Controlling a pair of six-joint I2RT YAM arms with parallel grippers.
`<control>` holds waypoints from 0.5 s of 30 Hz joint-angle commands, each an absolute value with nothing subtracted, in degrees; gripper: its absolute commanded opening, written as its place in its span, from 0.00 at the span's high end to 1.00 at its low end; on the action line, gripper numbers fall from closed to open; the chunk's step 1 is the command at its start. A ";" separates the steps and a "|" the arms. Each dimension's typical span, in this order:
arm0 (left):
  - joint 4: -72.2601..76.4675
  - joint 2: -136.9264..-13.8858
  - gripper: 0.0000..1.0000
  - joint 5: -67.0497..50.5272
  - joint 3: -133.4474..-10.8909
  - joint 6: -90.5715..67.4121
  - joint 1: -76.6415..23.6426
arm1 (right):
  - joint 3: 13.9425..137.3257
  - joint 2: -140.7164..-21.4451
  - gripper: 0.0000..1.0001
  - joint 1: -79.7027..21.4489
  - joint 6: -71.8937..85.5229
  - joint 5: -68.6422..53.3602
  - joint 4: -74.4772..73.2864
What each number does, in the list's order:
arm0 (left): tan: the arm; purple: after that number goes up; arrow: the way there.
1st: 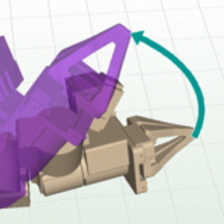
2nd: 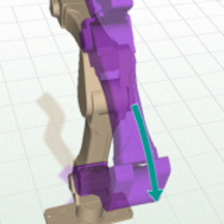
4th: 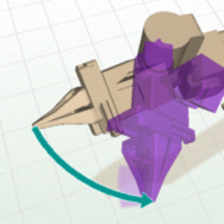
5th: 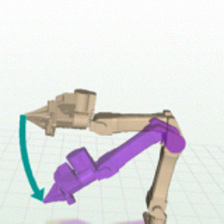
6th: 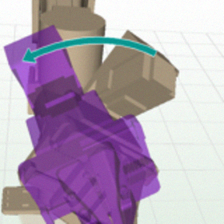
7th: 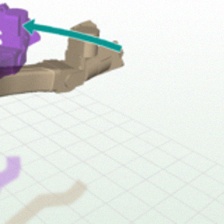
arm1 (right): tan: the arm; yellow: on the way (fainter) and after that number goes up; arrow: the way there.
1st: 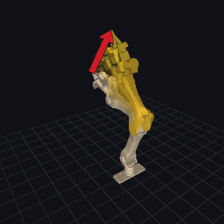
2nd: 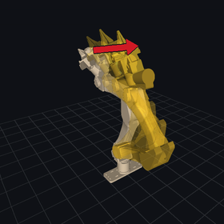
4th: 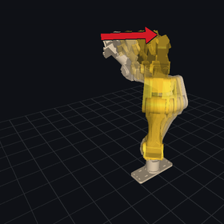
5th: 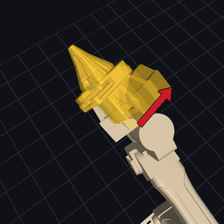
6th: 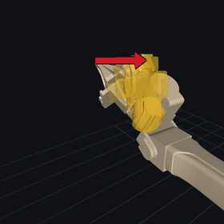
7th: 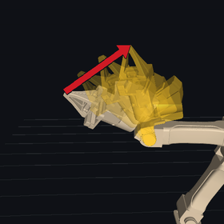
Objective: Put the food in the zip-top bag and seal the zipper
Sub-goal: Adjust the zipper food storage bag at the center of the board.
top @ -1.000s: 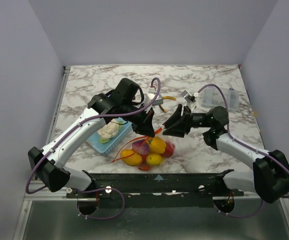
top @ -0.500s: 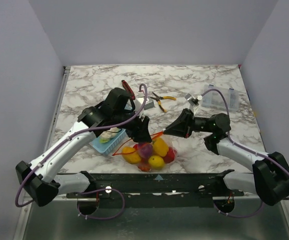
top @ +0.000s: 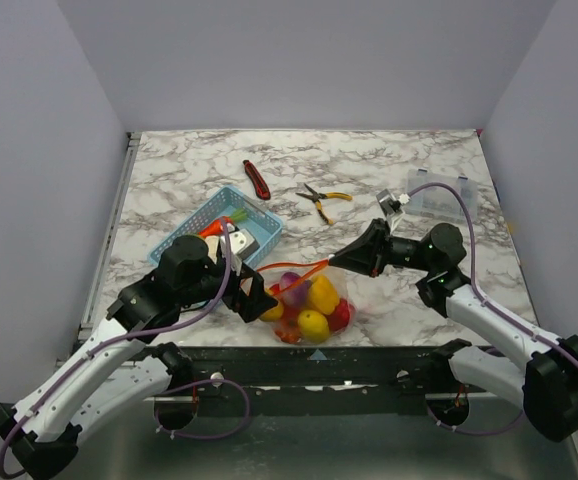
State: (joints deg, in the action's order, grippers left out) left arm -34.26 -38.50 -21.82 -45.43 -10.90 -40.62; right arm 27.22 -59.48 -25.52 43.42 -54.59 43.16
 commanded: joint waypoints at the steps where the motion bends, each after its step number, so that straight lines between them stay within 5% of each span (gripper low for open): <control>1: -28.79 -38.38 0.02 -15.75 -44.32 -7.56 -40.80 | 29.27 -58.31 1.00 -25.57 41.08 -53.35 39.84; 6: -28.45 -43.16 0.03 -14.33 -44.41 -6.04 -40.85 | 29.09 -57.86 1.00 -25.55 40.85 -53.97 39.59; 8: -28.94 -45.08 0.11 -15.26 -45.48 -4.91 -40.85 | 29.01 -57.84 1.00 -25.57 40.64 -54.22 39.38; 15: -32.40 -48.21 0.88 -21.27 -50.70 -3.83 -40.87 | 30.42 -55.68 1.00 -25.57 39.25 -51.05 35.00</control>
